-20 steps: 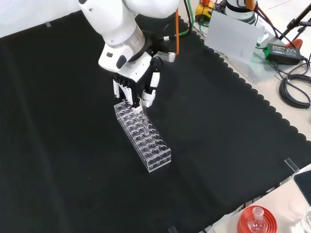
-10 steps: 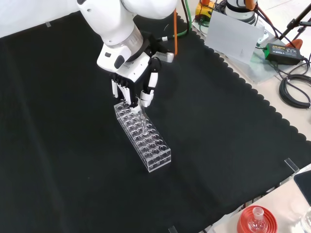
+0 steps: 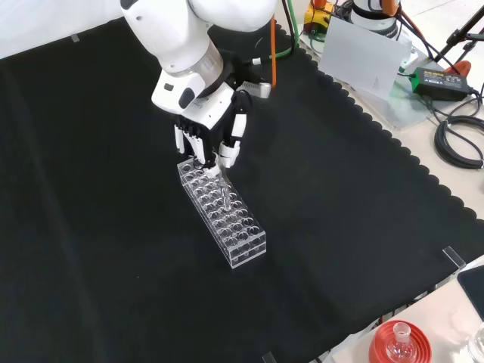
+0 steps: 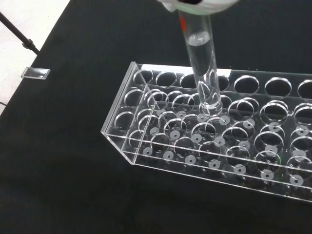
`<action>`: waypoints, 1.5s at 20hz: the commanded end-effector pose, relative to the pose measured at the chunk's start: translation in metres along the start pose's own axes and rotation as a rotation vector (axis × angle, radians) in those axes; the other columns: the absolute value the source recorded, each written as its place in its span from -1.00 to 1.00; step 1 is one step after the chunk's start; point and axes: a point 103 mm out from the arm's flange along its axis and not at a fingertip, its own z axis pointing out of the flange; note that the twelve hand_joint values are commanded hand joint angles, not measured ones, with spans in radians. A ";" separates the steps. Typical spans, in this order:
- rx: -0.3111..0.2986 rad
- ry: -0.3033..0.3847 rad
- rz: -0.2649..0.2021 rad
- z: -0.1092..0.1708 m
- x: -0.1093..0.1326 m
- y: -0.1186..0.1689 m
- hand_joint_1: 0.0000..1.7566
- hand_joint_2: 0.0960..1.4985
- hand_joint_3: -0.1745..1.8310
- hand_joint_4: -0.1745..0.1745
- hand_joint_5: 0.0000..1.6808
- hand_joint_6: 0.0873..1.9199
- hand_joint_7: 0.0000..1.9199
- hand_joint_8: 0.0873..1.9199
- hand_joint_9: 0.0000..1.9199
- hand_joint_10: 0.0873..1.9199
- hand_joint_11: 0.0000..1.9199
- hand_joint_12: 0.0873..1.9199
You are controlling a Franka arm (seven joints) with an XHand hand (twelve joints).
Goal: Put the test tube back in the rack.
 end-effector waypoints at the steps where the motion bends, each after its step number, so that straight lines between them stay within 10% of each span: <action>1: -0.005 0.005 -0.005 0.001 0.002 0.000 0.63 0.32 -1.00 -1.00 0.59 -0.80 0.54 -0.55 0.52 -1.00 -0.04 0.16; 30: 0.019 0.018 -0.003 0.016 0.008 0.007 0.63 0.32 -1.00 -1.00 0.60 -0.82 0.54 -0.55 0.52 -1.00 -0.04 0.16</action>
